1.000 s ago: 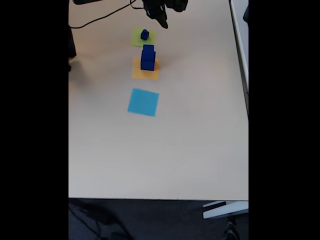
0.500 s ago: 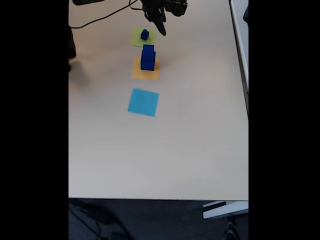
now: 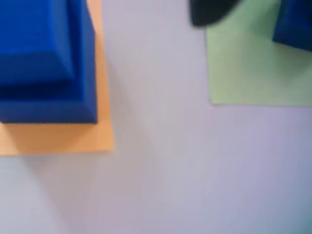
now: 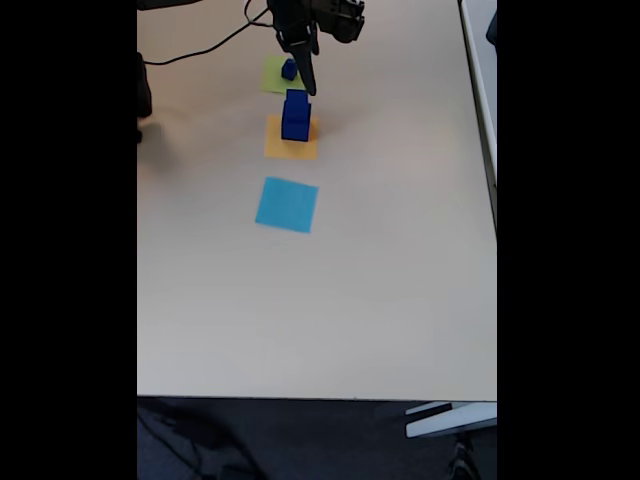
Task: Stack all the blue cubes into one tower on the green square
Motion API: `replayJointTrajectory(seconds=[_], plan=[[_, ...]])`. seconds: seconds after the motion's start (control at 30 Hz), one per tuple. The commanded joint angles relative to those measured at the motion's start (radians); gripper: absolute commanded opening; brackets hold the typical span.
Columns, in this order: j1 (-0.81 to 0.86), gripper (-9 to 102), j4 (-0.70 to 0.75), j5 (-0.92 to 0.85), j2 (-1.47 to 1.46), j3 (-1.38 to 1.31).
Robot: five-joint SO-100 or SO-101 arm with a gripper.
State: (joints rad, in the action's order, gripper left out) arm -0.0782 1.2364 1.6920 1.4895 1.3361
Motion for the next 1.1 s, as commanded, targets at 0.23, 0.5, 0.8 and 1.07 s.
replayJointTrajectory(seconds=[0.23, 0.5, 0.8, 1.07], plan=[[0.029, 47, -0.129, -0.078, 0.114, 0.129], [-0.011, 46, -0.213, -0.057, 0.129, 0.209], [-0.025, 46, -0.362, -0.044, 0.155, 0.390], [0.003, 44, -0.368, -0.081, 0.183, 0.439]])
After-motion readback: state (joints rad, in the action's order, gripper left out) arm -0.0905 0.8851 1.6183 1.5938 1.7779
